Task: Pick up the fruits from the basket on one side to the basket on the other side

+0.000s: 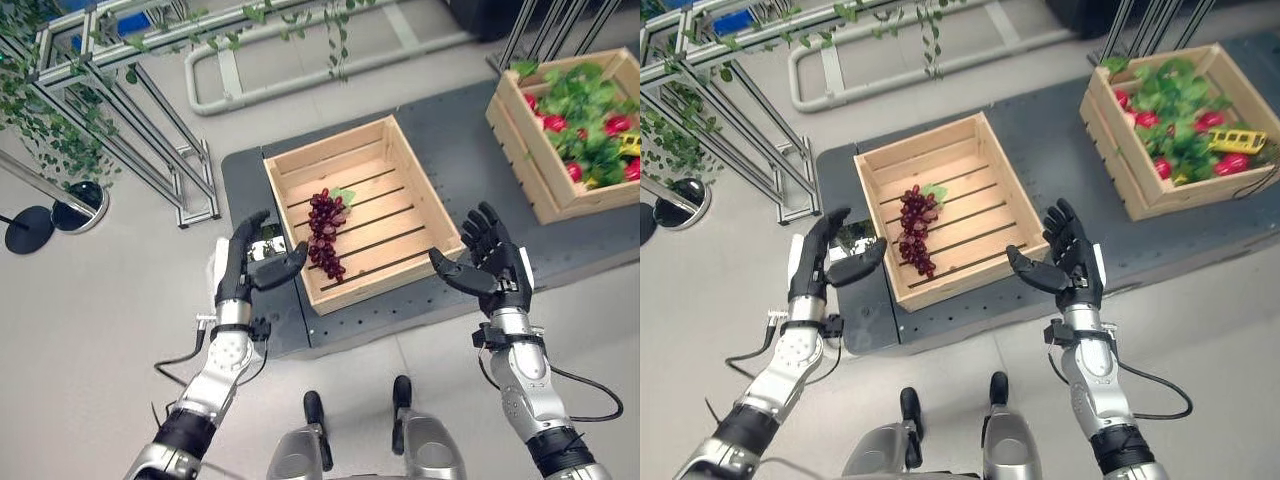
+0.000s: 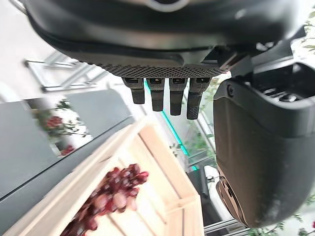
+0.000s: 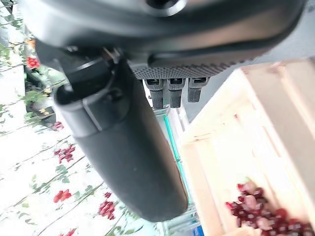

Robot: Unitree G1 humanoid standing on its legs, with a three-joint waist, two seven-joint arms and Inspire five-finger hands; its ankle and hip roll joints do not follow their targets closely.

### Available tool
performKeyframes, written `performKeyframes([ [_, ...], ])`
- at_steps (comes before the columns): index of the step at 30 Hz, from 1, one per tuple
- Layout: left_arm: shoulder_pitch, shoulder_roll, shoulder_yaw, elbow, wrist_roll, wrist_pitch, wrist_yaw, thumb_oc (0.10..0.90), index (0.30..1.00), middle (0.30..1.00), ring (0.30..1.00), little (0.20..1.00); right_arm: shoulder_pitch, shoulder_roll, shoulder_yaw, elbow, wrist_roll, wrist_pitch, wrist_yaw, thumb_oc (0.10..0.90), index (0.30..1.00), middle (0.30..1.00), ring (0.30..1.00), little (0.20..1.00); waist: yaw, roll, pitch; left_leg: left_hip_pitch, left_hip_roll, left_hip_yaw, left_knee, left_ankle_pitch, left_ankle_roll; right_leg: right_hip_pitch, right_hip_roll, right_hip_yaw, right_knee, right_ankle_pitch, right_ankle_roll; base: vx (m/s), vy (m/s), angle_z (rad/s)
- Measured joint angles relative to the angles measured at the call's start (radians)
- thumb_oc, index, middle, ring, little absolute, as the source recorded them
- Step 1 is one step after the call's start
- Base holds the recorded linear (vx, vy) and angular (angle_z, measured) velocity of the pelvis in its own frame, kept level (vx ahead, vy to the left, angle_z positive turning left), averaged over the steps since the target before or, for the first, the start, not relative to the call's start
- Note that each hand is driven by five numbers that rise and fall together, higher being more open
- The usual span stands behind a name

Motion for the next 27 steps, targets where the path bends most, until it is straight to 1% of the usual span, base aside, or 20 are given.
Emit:
performKeyframes([
  [1,-0.008,0.000,0.000,-0.005,0.008,0.001,0.005,0.800,0.900,0.900,0.900,0.900,0.001,-0.001,0.000,0.000,0.000,0.001,0.000,0.800,0.900,0.900,0.900,0.900,0.001,0.003,0.010,-0.002,-0.006,0.001,-0.004,0.002,0.003,-0.005,-0.007,0.000,0.001,0.003,0.006,-0.04,0.114,-0.03],
  [2,-0.019,0.000,0.000,-0.007,0.016,0.009,0.010,0.800,0.900,0.900,0.900,0.900,0.001,-0.001,0.004,0.000,-0.001,0.009,0.000,0.800,0.900,0.900,0.900,0.900,0.001,0.009,0.023,-0.007,-0.022,0.003,-0.004,0.001,0.013,-0.013,-0.020,0.006,0.002,0.007,0.018,-0.04,0.093,-0.02],
  [3,-0.026,0.001,0.000,-0.007,0.016,0.019,0.015,0.800,0.900,0.900,0.900,0.900,0.000,-0.001,0.010,0.000,-0.003,0.016,0.000,0.800,0.900,0.900,0.900,0.900,0.001,0.012,0.025,-0.014,-0.029,0.002,-0.004,0.002,0.018,-0.019,-0.026,0.006,0.001,0.009,0.021,-0.04,0.086,0.01],
  [7,-0.074,0.014,0.000,-0.009,0.020,0.058,0.050,0.800,0.900,0.900,0.900,0.900,-0.026,-0.002,0.045,0.000,-0.039,0.054,-0.001,0.800,0.900,0.900,0.900,0.900,0.005,0.011,0.045,-0.048,-0.044,0.001,-0.002,0.007,0.029,-0.054,-0.041,0.010,0.002,0.012,0.026,-0.04,0.046,0.03],
  [9,-0.110,0.029,-0.001,-0.010,0.028,0.078,0.073,0.800,0.900,0.900,0.900,0.900,-0.045,-0.002,0.055,0.000,-0.038,0.061,-0.001,0.800,0.900,0.900,0.900,0.900,0.004,-0.001,0.070,-0.061,-0.044,0.002,0.007,0.007,0.029,-0.075,-0.041,0.025,0.021,0.012,0.031,-0.05,0.005,-0.06],
  [11,-0.178,0.054,-0.001,-0.009,0.044,0.103,0.088,0.800,0.900,0.900,0.900,0.900,-0.089,-0.004,0.068,-0.001,-0.038,0.068,-0.001,0.800,0.900,0.900,0.900,0.900,0.000,-0.032,0.097,-0.099,-0.045,0.011,0.025,0.007,0.029,-0.126,-0.039,0.032,0.056,0.007,0.025,-0.03,0.000,-0.14],
  [13,-0.229,0.057,-0.011,0.006,0.054,0.121,0.088,0.800,0.900,0.900,0.900,0.900,-0.118,-0.005,0.069,0.000,-0.038,0.085,-0.002,0.800,0.900,0.900,0.900,0.900,-0.002,-0.048,0.107,-0.112,-0.043,0.015,0.033,0.007,0.028,-0.144,-0.038,0.036,0.071,0.004,0.022,-0.02,0.004,-0.09],
  [17,-0.333,0.059,-0.048,0.027,0.057,0.148,0.098,0.800,0.900,0.900,0.900,0.900,-0.150,-0.007,0.073,-0.001,-0.038,0.090,-0.007,0.800,0.900,0.900,0.900,0.900,-0.014,-0.057,0.112,-0.147,-0.042,0.018,0.047,0.007,0.027,-0.191,-0.035,0.055,0.105,-0.005,0.017,-0.02,0.009,-0.04],
  [19,-0.381,0.061,-0.057,0.046,0.059,0.154,0.113,0.800,0.900,0.900,0.900,0.900,-0.174,-0.007,0.080,-0.002,-0.038,0.096,-0.012,0.800,0.900,0.900,0.900,0.900,-0.029,-0.058,0.113,-0.170,-0.041,0.018,0.060,0.007,0.026,-0.217,-0.036,0.058,0.123,-0.009,0.015,0.00,0.000,0.00],
  [22,-0.461,0.073,-0.059,0.067,0.070,0.172,0.152,0.800,0.900,0.900,0.900,0.900,-0.207,-0.007,0.085,-0.015,-0.038,0.096,-0.013,0.800,0.900,0.900,0.900,0.900,-0.038,-0.068,0.118,-0.240,-0.039,0.021,0.115,-0.007,0.021,-0.290,-0.041,0.062,0.185,-0.026,0.008,0.00,0.000,0.00],
  [23,-0.493,0.077,-0.059,0.082,0.094,0.178,0.171,0.800,0.900,0.900,0.900,0.900,-0.219,-0.007,0.089,-0.017,-0.038,0.096,-0.014,0.800,0.900,0.900,0.900,0.900,-0.046,-0.074,0.121,-0.271,-0.035,0.019,0.150,-0.017,0.017,-0.320,-0.042,0.064,0.220,-0.039,0.003,0.00,0.000,0.00],
  [26,-0.514,0.086,-0.060,0.087,0.106,0.192,0.207,0.800,0.900,0.900,0.900,0.900,-0.228,-0.007,0.110,-0.022,-0.038,0.096,-0.014,0.800,0.900,0.900,0.900,0.900,-0.054,-0.082,0.123,-0.311,-0.028,0.019,0.227,-0.052,0.010,-0.366,-0.043,0.083,0.297,-0.073,-0.006,0.03,0.011,-0.03],
  [27,-0.514,0.092,-0.059,0.087,0.139,0.199,0.224,0.800,0.900,0.900,0.900,0.900,-0.227,-0.007,0.116,-0.026,-0.038,0.097,-0.014,0.800,0.900,0.900,0.900,0.900,-0.054,-0.083,0.123,-0.328,-0.022,0.019,0.267,-0.072,0.007,-0.383,-0.043,0.088,0.337,-0.093,-0.011,0.04,0.010,-0.03],
])
